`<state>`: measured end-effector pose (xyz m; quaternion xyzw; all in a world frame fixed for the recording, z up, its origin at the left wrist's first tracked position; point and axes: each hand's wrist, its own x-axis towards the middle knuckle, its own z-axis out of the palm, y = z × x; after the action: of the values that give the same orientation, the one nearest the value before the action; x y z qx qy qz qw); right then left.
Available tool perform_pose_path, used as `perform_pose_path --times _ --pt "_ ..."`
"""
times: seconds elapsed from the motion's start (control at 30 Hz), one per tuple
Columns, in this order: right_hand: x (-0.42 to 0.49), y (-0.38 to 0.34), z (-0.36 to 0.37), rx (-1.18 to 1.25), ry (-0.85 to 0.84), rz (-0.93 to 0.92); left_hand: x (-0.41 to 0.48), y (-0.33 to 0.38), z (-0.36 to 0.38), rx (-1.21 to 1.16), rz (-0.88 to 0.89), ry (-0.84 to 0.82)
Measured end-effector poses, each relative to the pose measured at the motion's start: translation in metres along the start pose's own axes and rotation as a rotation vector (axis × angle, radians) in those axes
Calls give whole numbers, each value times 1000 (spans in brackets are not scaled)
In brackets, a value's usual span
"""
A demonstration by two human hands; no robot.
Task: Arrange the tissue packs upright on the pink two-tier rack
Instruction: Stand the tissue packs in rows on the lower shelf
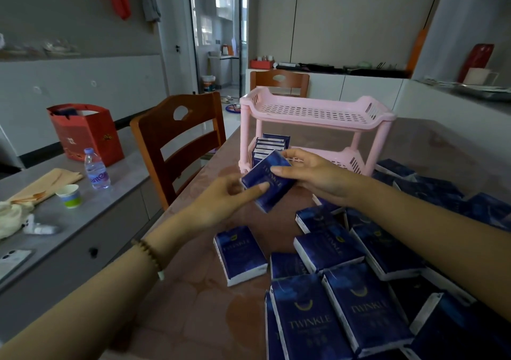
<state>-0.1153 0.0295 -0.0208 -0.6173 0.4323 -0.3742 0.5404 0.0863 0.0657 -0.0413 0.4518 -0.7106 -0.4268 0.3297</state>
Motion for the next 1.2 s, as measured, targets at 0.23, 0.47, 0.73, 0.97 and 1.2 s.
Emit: perform_pose_path --times 0.23,0.47,0.73,0.97,1.2 --pt "-7 26 -8 -434 -140 -64 13 -22 -11 158 52 -62" --pt "-5 27 -4 -452 -143 -138 19 -31 -12 133 140 -24" --pt "-5 0 -46 -510 112 -205 63 10 -3 320 430 149" --pt "20 20 -88 -662 373 -109 103 -34 15 911 408 139" --pt "65 22 -95 -825 451 -32 110 -52 21 992 415 179"
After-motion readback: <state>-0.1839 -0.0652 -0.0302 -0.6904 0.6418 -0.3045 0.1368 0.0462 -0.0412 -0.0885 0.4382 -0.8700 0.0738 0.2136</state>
